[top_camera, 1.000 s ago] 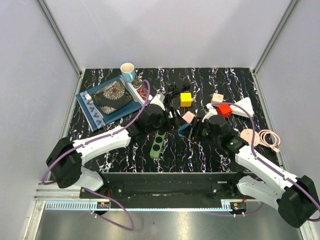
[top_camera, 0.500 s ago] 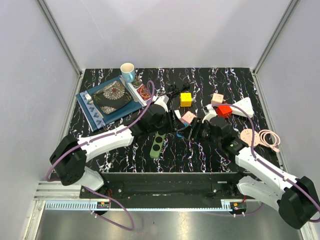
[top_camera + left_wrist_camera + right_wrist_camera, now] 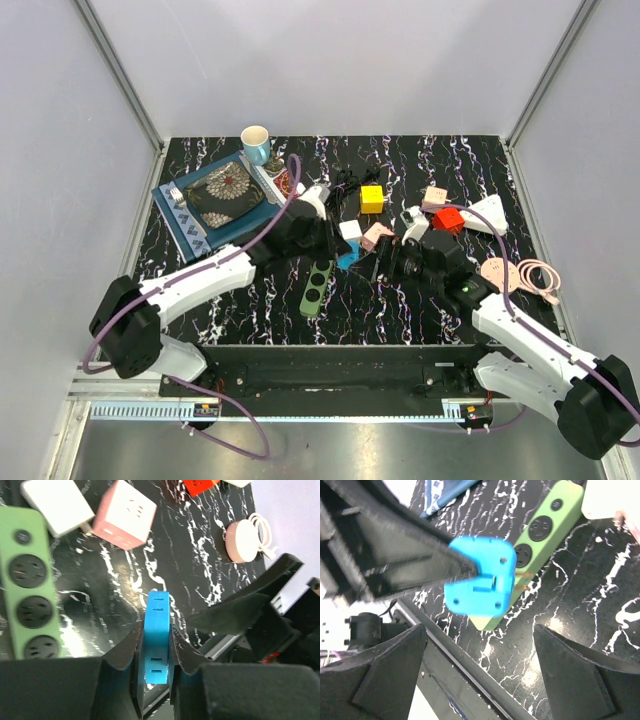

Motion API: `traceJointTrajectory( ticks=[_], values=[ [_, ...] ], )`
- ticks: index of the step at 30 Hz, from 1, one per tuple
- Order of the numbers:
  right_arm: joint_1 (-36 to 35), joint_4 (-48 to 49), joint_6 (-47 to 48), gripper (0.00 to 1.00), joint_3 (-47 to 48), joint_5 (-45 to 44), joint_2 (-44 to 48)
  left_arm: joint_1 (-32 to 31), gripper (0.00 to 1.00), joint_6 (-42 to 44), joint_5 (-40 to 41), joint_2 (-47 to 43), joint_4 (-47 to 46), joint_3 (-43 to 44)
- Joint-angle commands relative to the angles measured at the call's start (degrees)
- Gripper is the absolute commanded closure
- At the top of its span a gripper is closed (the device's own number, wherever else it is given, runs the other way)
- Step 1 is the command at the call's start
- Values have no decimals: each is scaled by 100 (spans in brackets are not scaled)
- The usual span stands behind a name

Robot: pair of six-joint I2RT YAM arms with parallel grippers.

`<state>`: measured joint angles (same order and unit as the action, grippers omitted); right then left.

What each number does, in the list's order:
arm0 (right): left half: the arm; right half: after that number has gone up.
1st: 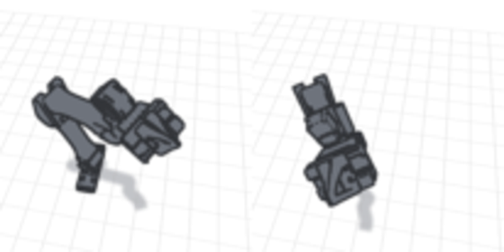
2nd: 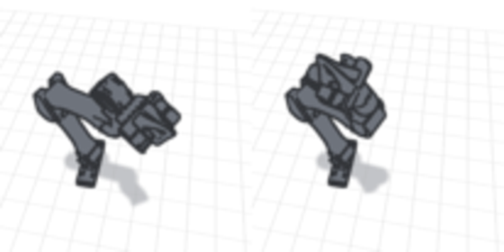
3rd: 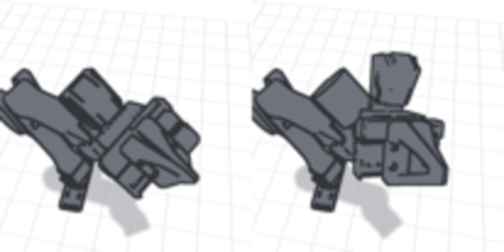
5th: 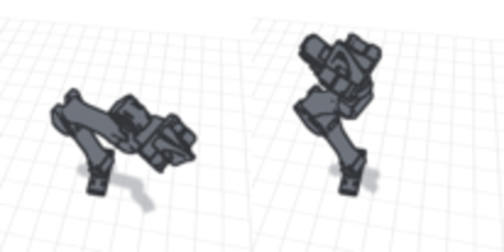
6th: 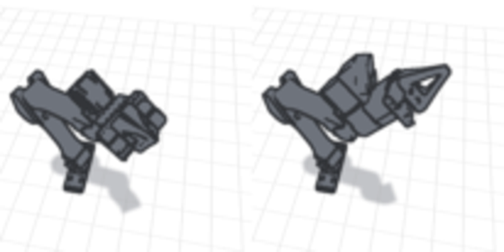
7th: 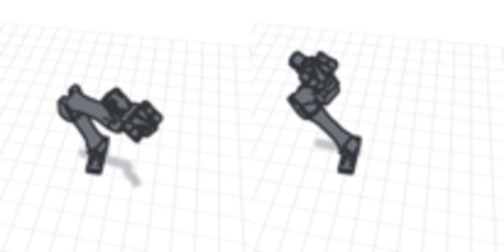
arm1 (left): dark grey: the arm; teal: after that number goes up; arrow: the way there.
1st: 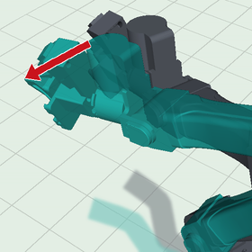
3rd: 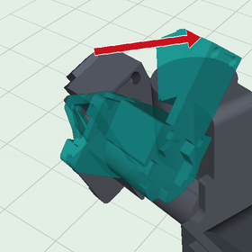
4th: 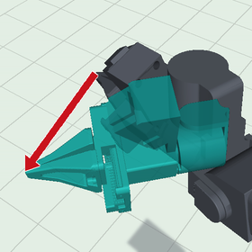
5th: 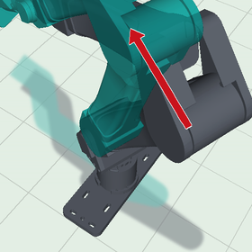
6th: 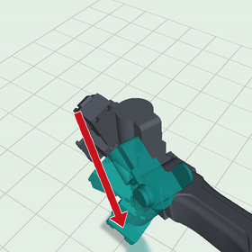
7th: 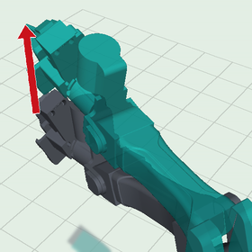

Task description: Insert the plug

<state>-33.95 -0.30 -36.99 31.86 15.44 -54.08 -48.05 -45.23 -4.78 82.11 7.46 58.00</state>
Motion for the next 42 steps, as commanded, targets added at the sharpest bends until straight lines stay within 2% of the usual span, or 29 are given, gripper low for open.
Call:
traceJointTrajectory(
  ticks=[1,7,17,22,26,33,38,42],
  values=[
    [195,73,631,6,497,1097,74,507,100,945,-593,-563,413,431],
    [653,73,1361,6,909,2768,-304,815,100,2175,-1226,-1029,1195,748],
    [741,-366,2398,19,1657,4027,-848,947,100,3415,-2255,-1548,2048,1275],
    [732,-357,2609,21,1955,4327,-1016,929,100,3486,-2852,-1514,2040,1504],
    [732,-340,2697,22,2105,4388,-1156,833,100,3521,-3003,-1426,2040,1671],
    [706,-199,2706,33,2299,4696,-1350,710,100,3548,-3135,-1302,2031,1891],
    [715,-155,2706,47,2325,4950,-1359,710,100,3592,-3223,-1285,2031,1891],
    [715,-164,2706,53,2290,5100,-1342,710,100,3618,-3196,-1267,2066,1891]
  ],
)
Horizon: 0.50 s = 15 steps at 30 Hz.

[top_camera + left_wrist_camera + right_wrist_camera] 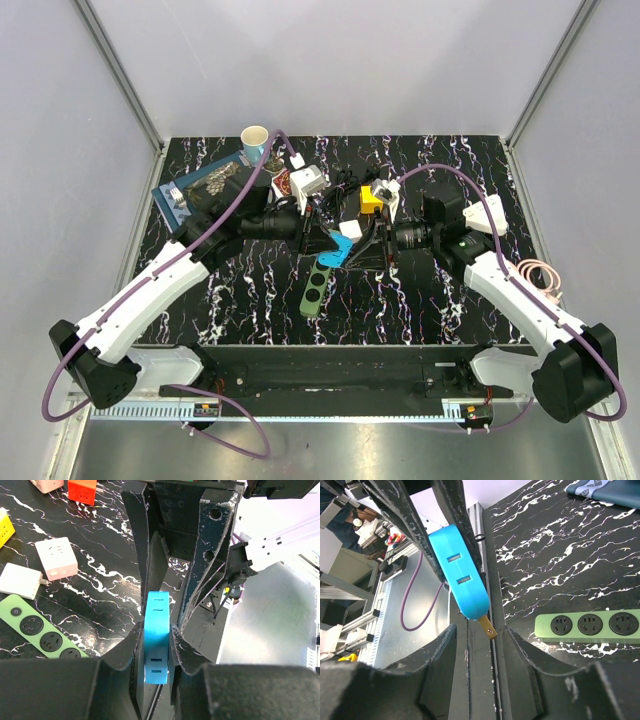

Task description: Insert the plug

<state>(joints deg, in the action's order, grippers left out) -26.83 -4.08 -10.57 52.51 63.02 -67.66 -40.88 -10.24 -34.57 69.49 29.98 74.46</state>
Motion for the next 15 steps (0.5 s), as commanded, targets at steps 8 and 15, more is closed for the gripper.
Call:
traceJointTrajectory(
  ticks=[8,15],
  values=[
    [-7,162,90,64,207,404,33,-7,100,92,-314,55,-185,245],
    [-7,91,169,75,207,386,33,-7,100,83,-375,73,-194,236]
  ],
)
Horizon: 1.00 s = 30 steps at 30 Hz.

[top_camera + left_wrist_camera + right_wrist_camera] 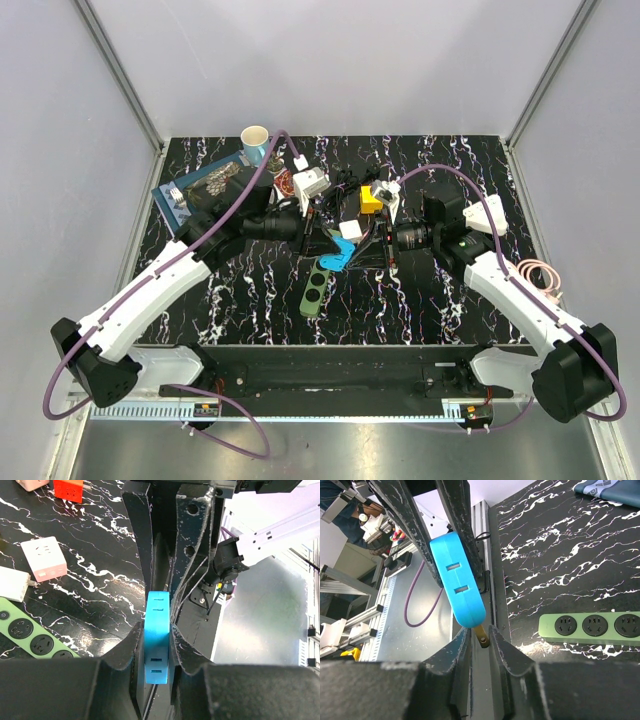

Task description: Insert the plug

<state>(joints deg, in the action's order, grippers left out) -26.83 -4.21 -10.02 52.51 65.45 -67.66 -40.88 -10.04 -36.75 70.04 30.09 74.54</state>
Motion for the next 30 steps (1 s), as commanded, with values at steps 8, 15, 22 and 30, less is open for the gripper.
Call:
traceJointTrajectory(
  ticks=[8,15,22,30],
  values=[
    [-7,-19,185,95,224,196,77,63,68,2,-270,-8,-205,183],
    [-7,-36,211,100,233,284,95,203,36,-94,-780,36,-310,43],
    [-7,-36,194,100,277,346,86,151,29,-138,-948,255,-319,-80],
    [-7,-63,185,100,268,346,33,72,40,-121,-737,370,-328,-115]
  ],
)
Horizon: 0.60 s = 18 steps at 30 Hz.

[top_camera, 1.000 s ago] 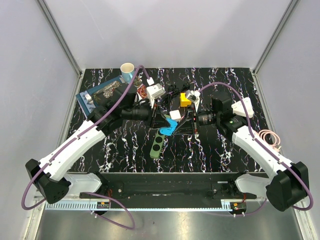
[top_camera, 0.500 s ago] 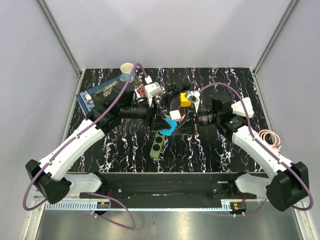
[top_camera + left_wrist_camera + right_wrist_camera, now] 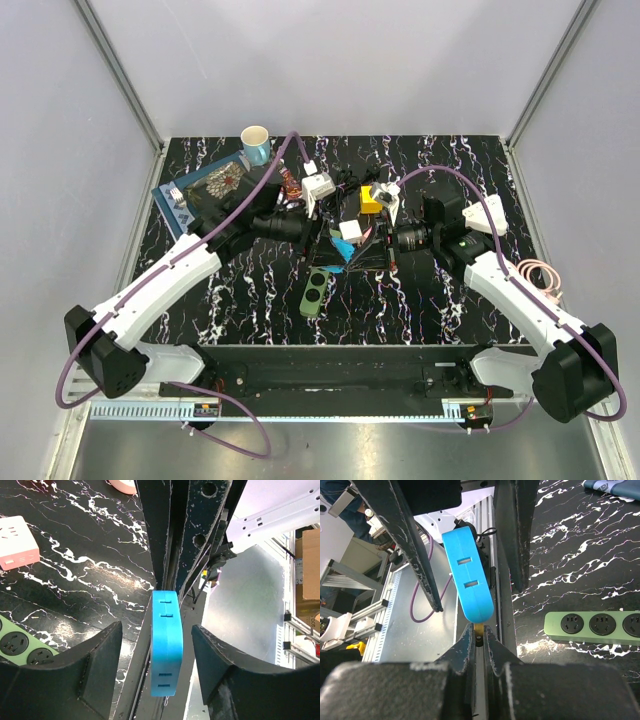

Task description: Insert the plug

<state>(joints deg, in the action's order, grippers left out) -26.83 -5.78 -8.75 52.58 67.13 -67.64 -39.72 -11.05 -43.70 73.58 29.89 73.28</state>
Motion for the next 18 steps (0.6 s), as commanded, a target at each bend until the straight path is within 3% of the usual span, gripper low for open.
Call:
traceJointTrajectory(
  ticks=[1,18],
  values=[
    [-7,112,58,100,262,151,49,-88,41,-20,-16,59,-300,3],
    [-7,95,58,100,200,142,58,-202,72,-152,151,148,-510,-59]
  ],
)
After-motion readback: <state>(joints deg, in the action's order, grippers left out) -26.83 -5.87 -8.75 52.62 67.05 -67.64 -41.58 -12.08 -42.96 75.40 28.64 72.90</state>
